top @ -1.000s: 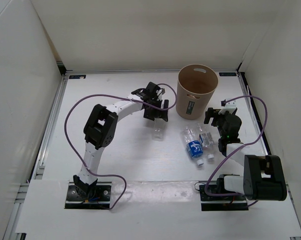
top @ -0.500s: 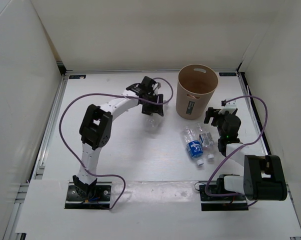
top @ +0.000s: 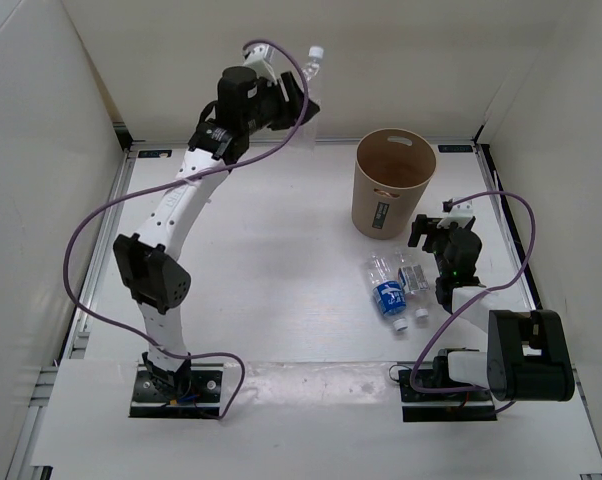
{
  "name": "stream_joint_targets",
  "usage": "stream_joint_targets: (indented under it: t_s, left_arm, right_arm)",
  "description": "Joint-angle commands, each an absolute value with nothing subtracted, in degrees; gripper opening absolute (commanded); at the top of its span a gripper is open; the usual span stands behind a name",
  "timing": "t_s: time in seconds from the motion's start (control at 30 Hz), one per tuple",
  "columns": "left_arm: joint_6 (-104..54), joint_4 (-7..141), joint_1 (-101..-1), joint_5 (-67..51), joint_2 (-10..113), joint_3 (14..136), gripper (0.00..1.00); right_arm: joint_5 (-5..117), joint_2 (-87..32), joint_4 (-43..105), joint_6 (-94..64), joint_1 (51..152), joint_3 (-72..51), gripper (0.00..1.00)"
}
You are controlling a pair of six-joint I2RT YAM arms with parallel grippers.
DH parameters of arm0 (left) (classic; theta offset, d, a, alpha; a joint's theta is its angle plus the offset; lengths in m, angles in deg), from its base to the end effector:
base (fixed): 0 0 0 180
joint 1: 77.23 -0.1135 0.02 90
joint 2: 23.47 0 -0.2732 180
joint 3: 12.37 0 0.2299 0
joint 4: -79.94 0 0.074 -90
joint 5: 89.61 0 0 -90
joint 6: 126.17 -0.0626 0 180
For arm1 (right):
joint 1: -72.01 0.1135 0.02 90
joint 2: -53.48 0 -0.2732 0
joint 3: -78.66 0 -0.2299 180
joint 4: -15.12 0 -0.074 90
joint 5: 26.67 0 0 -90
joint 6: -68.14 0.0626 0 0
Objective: Put the plastic bottles in the bin
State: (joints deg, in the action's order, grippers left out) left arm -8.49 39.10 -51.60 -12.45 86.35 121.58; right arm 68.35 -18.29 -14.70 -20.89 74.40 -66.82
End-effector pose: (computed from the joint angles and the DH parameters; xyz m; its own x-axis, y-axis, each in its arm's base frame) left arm 0.4013 -0.2080 0.4257 -0.5146 -0.2554 -0.8185 0.4230 0.7547 -0.5015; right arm 0.2528 0.0051 0.2162 -0.1284 0.0115 -0.9917 0.0473 0.9989 0.0055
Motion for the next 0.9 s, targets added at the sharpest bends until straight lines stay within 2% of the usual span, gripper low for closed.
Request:
stream_joint_targets:
  t_s: [0.0,0.07,0.13,0.27,0.43,0.63,0.87]
  left_arm:
    - [-2.3,52.2,-50.6,-14.1,85.4,123.4,0.53]
    - [0.4,54.4,-49.5,-15.3,87.2,124.5,0.54]
    - [1.4,55.2,-48.2,-18.3,92.3,130.5,0.59]
    - [1.0,48.5,-44.5,-20.7,102.0,148.7,0.60]
    - [1.4,52.8,-41.5,-17.1,104.2,146.0,0.63]
    - [-0.8,50.4,-39.2,-16.4,106.3,146.1,0.63]
    - [-1.3,49.3,-37.8,-14.5,108.9,147.2,0.69]
  right_arm:
    - [69.7,-17.9,-17.3,-20.7,74.7,-65.7,0.90]
    - [69.6,-18.0,-17.3,-20.7,74.7,-65.7,0.90]
    - [69.7,-17.9,-17.3,-20.9,74.6,-65.7,0.90]
    - [69.6,-18.0,-17.4,-20.8,74.7,-65.7,0.90]
    - [69.7,-17.8,-17.4,-20.7,74.8,-65.7,0.90]
    - [69.6,-17.8,-17.4,-20.7,74.7,-65.7,0.90]
    - [69.7,-18.0,-17.4,-20.7,74.6,-65.7,0.90]
